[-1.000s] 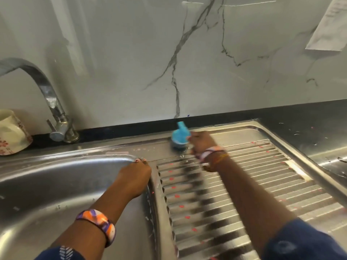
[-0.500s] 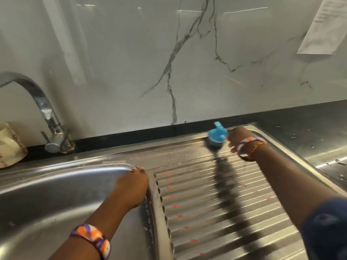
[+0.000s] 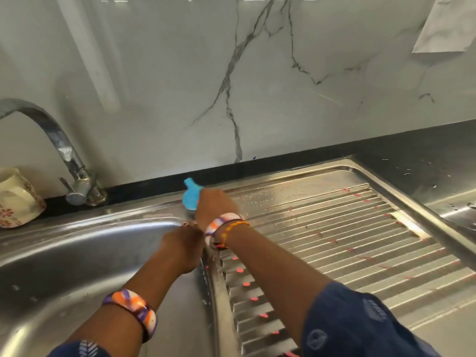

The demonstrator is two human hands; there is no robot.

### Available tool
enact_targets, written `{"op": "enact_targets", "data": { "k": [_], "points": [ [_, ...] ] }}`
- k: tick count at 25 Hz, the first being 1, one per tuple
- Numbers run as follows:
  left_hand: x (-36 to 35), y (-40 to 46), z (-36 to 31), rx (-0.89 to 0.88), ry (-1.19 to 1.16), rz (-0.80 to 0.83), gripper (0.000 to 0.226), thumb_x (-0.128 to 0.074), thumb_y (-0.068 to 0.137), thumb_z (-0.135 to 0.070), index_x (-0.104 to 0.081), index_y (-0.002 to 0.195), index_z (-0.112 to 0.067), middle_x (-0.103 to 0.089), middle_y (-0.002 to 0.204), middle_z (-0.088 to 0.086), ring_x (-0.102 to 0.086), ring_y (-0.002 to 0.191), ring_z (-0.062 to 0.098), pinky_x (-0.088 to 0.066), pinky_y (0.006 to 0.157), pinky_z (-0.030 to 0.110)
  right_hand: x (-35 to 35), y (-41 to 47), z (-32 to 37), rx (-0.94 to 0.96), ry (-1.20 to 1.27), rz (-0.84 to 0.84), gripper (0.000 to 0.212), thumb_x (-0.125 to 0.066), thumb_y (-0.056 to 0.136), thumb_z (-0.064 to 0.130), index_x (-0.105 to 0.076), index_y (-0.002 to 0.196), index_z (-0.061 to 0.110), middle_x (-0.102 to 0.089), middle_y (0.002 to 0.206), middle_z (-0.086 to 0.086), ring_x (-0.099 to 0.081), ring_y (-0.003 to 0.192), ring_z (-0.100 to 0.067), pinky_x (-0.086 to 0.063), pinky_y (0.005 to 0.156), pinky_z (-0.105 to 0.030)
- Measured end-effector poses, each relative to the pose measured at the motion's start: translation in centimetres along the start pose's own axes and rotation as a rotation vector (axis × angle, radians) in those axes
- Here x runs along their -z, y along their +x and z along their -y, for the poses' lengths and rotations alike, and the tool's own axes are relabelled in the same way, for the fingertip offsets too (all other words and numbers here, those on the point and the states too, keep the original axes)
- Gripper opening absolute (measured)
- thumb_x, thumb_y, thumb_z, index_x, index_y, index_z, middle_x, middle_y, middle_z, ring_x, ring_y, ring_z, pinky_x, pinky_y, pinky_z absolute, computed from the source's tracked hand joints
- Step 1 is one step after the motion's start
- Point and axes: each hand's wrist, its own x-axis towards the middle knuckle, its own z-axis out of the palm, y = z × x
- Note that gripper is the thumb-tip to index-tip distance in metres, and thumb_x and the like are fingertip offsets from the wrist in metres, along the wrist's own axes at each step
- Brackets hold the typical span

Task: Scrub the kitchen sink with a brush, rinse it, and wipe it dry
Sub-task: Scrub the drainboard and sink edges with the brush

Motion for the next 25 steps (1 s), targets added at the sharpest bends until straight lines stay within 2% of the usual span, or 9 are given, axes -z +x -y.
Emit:
{"op": "enact_targets", "data": {
  "k": [3, 6, 10, 13, 16, 20, 22, 25],
  "points": [
    [0.2, -0.1, 0.0, -0.01, -0.008, -0.002, 0.029, -0.046, 0.096, -0.015, -0.052, 0.124, -0.012, -0.057, 0.124, 0.006, -0.058, 0.112, 0.02, -0.046, 0.09, 0.026, 1.3, 1.1, -1.2, -0.007, -0.106, 0.065, 0.034, -0.042, 0.096, 0.017, -0.054, 0.126, 0.005, -0.06, 0.124, -0.015, -0.058, 0.114, -0.03, -0.045, 0.096, -0.036],
    [-0.4, -0.1, 0.6, 0.001, -0.066, -0.051, 0.029, -0.052, 0.092, -0.012, -0.053, 0.121, -0.015, -0.056, 0.122, 0.004, -0.058, 0.108, 0.018, -0.047, 0.085, 0.025, 5.7, 1.9, -7.9, -0.173, -0.136, -0.015, 0.033, -0.042, 0.096, 0.014, -0.059, 0.121, 0.003, -0.063, 0.12, -0.018, -0.06, 0.111, -0.031, -0.045, 0.095, -0.035],
    [-1.3, 0.4, 2.6, -0.025, -0.265, -0.049, 0.049, -0.049, 0.092, -0.011, -0.043, 0.14, -0.017, -0.048, 0.139, 0.005, -0.05, 0.124, 0.02, -0.042, 0.103, 0.029, 13.3, 0.7, -16.2, -0.518, -0.276, -0.197, 0.032, -0.047, 0.095, 0.012, -0.058, 0.119, -0.006, -0.061, 0.12, -0.025, -0.058, 0.111, -0.037, -0.045, 0.091, -0.037],
    [-2.7, 0.2, 5.0, -0.05, -0.504, -0.072, 0.061, -0.046, 0.091, -0.002, -0.033, 0.147, -0.021, -0.027, 0.155, -0.003, -0.027, 0.142, 0.013, -0.02, 0.113, 0.02, 14.2, -0.1, -16.3, -0.683, -0.19, -0.333, 0.034, -0.05, 0.094, 0.011, -0.055, 0.119, -0.011, -0.057, 0.122, -0.029, -0.054, 0.114, -0.041, -0.044, 0.092, -0.04],
    [-4.7, -0.7, 6.9, -0.015, -0.582, -0.123, 0.067, -0.047, 0.09, -0.004, -0.023, 0.15, -0.022, -0.008, 0.158, -0.006, -0.01, 0.146, 0.009, -0.015, 0.114, 0.02, 10.1, 0.2, -11.6, -0.585, -0.131, -0.317, 0.032, -0.047, 0.095, 0.012, -0.056, 0.117, -0.009, -0.058, 0.122, -0.028, -0.055, 0.114, -0.04, -0.044, 0.09, -0.039],
    [-6.3, -1.3, 9.2, 0.159, -0.599, -0.131, 0.073, -0.049, 0.093, -0.01, -0.006, 0.152, -0.015, 0.007, 0.159, 0.0, 0.005, 0.147, 0.015, -0.012, 0.116, 0.025, 1.5, -0.1, -1.3, -0.27, 0.005, -0.151, 0.032, -0.045, 0.096, 0.021, -0.059, 0.122, 0.006, -0.064, 0.12, -0.016, -0.059, 0.112, -0.031, -0.045, 0.088, -0.033],
    [-6.5, -1.2, 9.4, 0.193, -0.557, -0.116, 0.077, -0.05, 0.094, -0.015, 0.001, 0.152, -0.011, 0.01, 0.159, 0.004, 0.007, 0.147, 0.018, -0.009, 0.118, 0.029, -2.0, -0.1, 3.0, -0.092, 0.041, -0.029, 0.035, -0.042, 0.097, 0.021, -0.054, 0.128, 0.01, -0.061, 0.125, -0.013, -0.057, 0.116, -0.029, -0.044, 0.093, -0.032],
    [-6.2, -1.3, 8.3, 0.195, -0.524, -0.101, 0.083, -0.054, 0.093, -0.019, 0.004, 0.152, -0.014, 0.009, 0.159, 0.004, 0.005, 0.147, 0.022, -0.015, 0.118, 0.035, -4.0, -0.1, 5.2, 0.093, -0.102, 0.073, 0.042, -0.038, 0.099, 0.022, -0.04, 0.14, 0.015, -0.056, 0.129, -0.013, -0.057, 0.114, -0.029, -0.045, 0.097, -0.035]
  ]
}}
